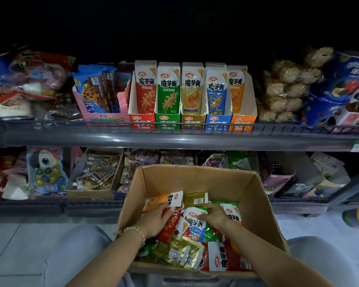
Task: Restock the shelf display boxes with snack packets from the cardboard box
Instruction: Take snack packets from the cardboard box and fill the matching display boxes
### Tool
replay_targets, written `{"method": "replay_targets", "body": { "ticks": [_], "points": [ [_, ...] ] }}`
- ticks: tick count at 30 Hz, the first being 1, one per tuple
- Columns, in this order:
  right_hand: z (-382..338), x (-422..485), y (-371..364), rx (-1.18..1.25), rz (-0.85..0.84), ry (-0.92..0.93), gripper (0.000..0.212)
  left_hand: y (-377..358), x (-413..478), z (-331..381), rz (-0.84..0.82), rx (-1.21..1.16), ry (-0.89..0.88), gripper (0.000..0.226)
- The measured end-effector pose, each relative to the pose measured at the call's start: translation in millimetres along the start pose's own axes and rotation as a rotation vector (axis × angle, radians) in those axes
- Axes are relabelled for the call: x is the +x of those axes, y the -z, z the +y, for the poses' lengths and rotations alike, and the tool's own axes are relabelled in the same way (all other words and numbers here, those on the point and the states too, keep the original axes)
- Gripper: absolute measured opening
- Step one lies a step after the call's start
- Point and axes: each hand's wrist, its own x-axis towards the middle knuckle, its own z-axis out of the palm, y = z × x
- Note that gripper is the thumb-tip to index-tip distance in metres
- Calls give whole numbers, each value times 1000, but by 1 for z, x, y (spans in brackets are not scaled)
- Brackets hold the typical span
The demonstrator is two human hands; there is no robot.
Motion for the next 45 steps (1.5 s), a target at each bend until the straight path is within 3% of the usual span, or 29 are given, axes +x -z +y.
{"method": "replay_targets", "body": {
  "ticks": [3, 6, 10, 13, 18, 22, 30, 38, 41, 45],
  "points": [
    [-12, -14, 16, -72, -19, 136, 12, 9, -3, 5, 108, -65, -71, 76],
    [-37, -37, 41, -72, 42, 268, 17, 20, -11, 20, 208, -202, -144, 66],
    [-73, -65, 70, 157, 153, 423, 14, 36, -26, 48, 216, -407, -189, 74],
    [-97, -74, 76, 385, 176, 431, 12, 46, -34, 75, 134, -601, -211, 80],
    [-119, -79, 64, 518, 184, 430, 13, 51, -44, 101, 189, -935, -201, 19],
    [-126, -75, 54, 612, 184, 409, 18, 62, -53, 103, 286, -980, -247, 12],
    [-139, -77, 35, 767, 57, 433, 49, 75, -60, 119, 458, -1014, -368, 23],
    [-141, -70, 59, 734, 174, 437, 45, 96, -50, 132, 387, -951, -366, 13],
    [-144, -68, 72, 749, 205, 452, 34, 106, -45, 139, 431, -985, -382, 11],
    [-155, -68, 80, 717, 159, 492, 35, 112, -37, 153, 501, -1035, -379, 10]
  ]
}}
